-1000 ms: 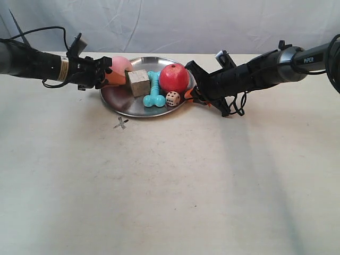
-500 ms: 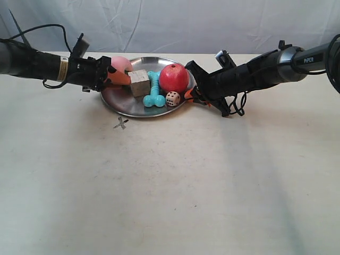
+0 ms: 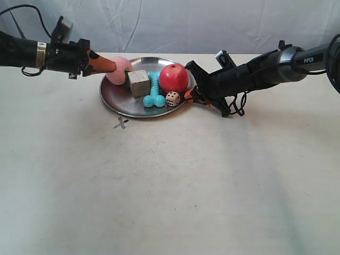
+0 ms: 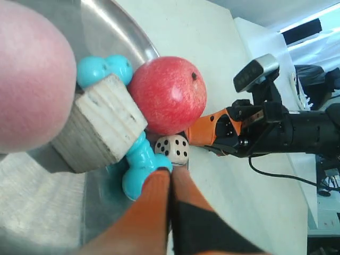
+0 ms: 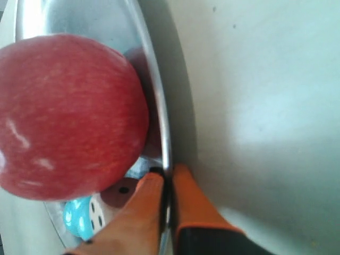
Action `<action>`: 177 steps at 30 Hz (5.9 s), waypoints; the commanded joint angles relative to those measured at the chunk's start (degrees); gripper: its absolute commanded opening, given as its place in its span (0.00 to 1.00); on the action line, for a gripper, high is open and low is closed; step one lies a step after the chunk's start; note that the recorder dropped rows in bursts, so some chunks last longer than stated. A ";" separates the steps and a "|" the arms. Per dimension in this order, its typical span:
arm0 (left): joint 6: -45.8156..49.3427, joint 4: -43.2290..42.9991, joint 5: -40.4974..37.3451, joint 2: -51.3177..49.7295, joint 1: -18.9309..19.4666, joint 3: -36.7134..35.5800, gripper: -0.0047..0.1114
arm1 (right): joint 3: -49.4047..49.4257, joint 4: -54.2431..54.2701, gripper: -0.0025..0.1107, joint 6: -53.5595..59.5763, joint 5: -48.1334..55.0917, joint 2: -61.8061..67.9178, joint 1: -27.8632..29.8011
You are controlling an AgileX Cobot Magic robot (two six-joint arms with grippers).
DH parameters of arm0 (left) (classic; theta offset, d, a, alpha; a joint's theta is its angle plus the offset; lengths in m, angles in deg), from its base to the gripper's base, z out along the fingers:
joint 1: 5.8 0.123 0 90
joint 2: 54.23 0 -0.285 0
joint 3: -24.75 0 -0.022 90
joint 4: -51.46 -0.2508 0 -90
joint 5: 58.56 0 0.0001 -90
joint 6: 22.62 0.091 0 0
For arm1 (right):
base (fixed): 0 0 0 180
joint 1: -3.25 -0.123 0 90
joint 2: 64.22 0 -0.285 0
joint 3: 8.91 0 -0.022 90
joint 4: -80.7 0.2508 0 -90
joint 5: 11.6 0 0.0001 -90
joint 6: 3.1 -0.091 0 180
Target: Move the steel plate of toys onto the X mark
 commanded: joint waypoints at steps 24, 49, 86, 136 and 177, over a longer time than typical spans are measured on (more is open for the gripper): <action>21.46 0.59 -46.40 11.07 2.49 -1.52 0.04 | 0.42 -6.88 0.01 0.29 0.09 0.99 -0.23; 8.71 0.59 -17.54 11.07 5.84 -5.08 0.04 | 0.42 -7.72 0.01 0.17 -2.80 0.54 0.13; 34.31 12.14 -67.64 18.28 -0.91 -21.08 0.04 | 0.42 -7.88 0.01 0.17 -1.41 0.54 0.13; 2.77 5.42 -35.28 9.44 -3.85 -27.42 0.37 | 0.42 -8.78 0.01 0.17 2.96 0.54 0.13; -0.21 5.40 -25.03 10.13 -9.37 -22.73 0.04 | 0.42 -8.40 0.01 -3.31 12.67 -5.60 0.13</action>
